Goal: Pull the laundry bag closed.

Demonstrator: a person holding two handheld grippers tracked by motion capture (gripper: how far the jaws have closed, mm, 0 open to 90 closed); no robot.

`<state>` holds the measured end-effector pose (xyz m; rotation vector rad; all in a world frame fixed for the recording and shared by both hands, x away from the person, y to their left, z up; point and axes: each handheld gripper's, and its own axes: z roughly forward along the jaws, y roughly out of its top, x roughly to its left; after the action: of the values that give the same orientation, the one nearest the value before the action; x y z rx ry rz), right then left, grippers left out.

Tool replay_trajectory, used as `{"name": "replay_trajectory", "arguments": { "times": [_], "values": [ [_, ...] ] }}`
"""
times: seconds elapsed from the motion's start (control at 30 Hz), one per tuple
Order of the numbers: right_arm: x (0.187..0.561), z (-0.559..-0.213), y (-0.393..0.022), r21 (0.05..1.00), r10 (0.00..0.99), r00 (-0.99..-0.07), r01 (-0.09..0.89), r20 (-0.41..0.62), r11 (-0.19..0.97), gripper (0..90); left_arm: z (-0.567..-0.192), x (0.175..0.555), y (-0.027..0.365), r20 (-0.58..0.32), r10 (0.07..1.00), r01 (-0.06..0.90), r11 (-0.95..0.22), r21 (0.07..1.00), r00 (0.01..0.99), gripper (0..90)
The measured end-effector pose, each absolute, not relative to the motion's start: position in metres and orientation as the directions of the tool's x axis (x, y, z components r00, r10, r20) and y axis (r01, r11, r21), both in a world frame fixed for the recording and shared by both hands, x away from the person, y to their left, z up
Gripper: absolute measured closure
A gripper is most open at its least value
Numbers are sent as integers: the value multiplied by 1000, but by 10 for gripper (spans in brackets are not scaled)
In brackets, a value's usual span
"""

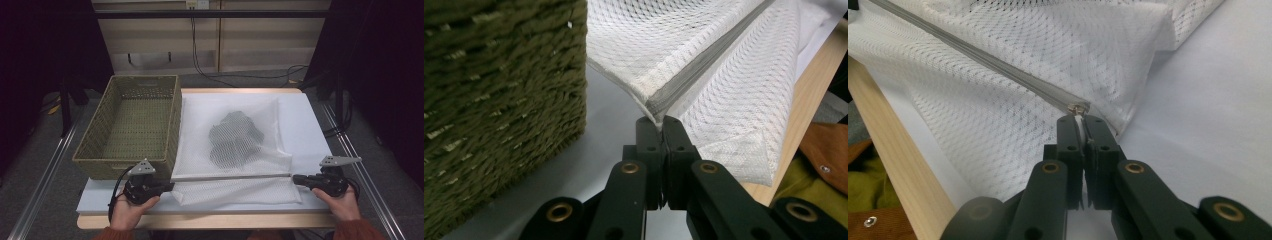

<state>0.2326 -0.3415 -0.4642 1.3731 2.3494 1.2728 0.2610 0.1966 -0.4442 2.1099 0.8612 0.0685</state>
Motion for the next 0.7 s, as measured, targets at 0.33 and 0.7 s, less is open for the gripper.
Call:
{"name": "replay_trajectory", "arguments": {
  "times": [0.33,0.7],
  "values": [
    [237,-469,-343,733,769,-572,648,286,209,863,-463,261,188,-226,604,562,-452,693,765,876],
    [240,-475,-334,716,774,-569,660,278,228,853,-468,255,185,-181,610,546,-489,680,771,841]
  ]
}}
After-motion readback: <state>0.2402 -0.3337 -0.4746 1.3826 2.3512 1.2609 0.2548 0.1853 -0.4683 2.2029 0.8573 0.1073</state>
